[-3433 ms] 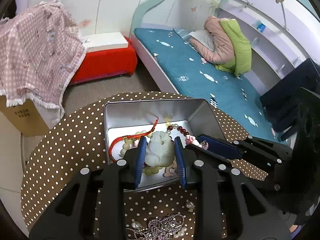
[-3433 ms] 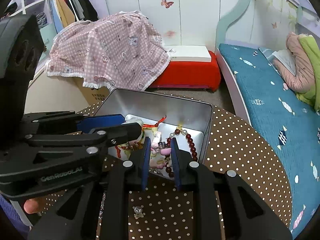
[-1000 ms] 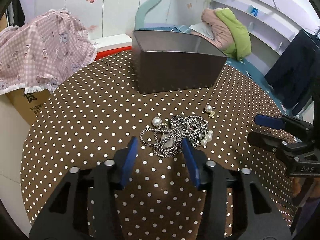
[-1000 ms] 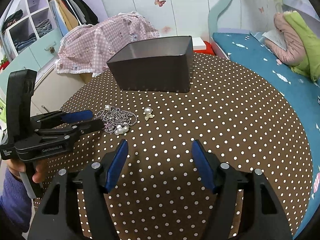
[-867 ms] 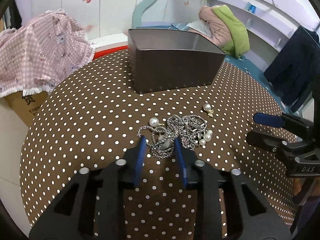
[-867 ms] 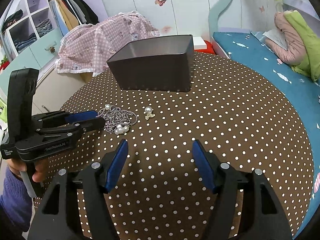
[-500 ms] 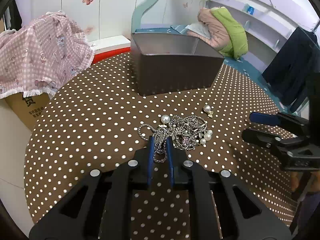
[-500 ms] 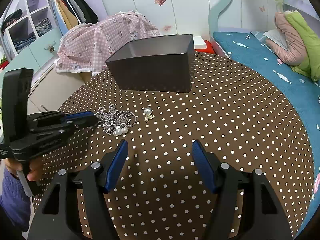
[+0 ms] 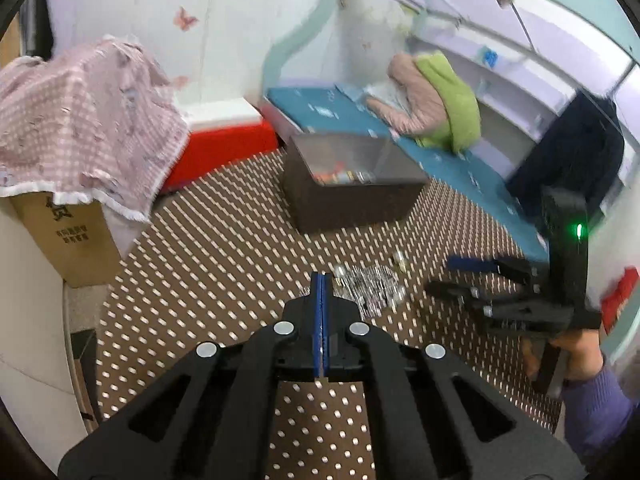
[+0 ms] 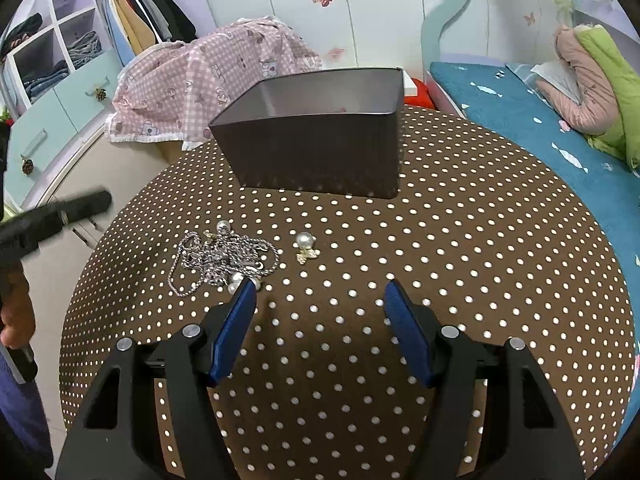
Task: Organize jewelry
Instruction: 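Grasp a silver chain with left tool while right tool grasps the pearl earring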
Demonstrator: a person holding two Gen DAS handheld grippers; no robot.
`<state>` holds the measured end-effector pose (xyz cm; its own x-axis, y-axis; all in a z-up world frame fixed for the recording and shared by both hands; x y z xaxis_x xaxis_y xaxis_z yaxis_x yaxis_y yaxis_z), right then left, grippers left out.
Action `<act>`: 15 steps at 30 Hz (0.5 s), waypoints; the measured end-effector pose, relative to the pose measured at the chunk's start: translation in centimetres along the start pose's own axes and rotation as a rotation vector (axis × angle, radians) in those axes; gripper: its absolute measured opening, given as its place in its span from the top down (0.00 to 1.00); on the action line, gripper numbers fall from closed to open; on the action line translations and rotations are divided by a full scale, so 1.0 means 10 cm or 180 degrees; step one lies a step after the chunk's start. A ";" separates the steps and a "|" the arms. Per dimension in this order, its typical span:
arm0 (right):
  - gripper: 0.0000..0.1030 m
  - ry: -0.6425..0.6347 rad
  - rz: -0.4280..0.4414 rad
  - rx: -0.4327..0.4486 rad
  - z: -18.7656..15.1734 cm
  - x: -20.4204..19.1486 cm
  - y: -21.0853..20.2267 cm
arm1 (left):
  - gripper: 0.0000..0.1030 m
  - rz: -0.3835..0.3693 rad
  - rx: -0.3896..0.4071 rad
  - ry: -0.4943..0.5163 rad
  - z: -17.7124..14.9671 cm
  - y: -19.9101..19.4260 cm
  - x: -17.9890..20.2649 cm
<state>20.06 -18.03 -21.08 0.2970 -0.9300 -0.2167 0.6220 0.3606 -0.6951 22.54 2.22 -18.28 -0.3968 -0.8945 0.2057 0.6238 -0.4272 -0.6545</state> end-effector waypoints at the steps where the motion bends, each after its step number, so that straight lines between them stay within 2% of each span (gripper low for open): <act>1: 0.38 -0.0009 0.0005 -0.0002 0.00 -0.01 0.01 | 0.97 0.0022 -0.0053 -0.0004 -0.04 0.08 0.02; 3: 0.38 -0.0024 0.0013 -0.0006 0.00 -0.03 0.02 | 0.89 0.0041 -0.0162 0.0077 -0.11 0.22 0.09; 4: 0.38 -0.0029 0.0014 -0.0016 -0.01 -0.04 0.03 | 0.78 0.0044 -0.0183 0.0116 -0.14 0.28 0.14; 6: 0.38 -0.0036 0.0012 -0.0030 -0.02 -0.04 0.04 | 0.64 0.0096 -0.0198 0.0216 -0.20 0.38 0.22; 12: 0.38 -0.0022 0.0004 -0.0026 -0.02 -0.01 0.01 | 0.64 0.0192 -0.0261 0.0430 -0.21 0.61 0.32; 15: 0.38 -0.0016 0.0025 -0.0019 -0.01 0.00 0.01 | 0.73 0.0192 -0.0327 0.0464 -0.22 0.70 0.30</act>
<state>20.04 -18.03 -21.18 0.3056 -0.9267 -0.2187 0.6153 0.3675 -0.6974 24.26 -3.18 -23.88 -0.4589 -0.8864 0.0612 0.5804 -0.3512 -0.7347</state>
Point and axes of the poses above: each gripper's, at about its wrist camera, not at the fingertips, and y roughly the way its jaws point, x to its right, z to its top, the point moved 1 cm from there along y, roughly the way its jaws point, and after that the axes turned 4 degrees about x, right-handed, at the moved point
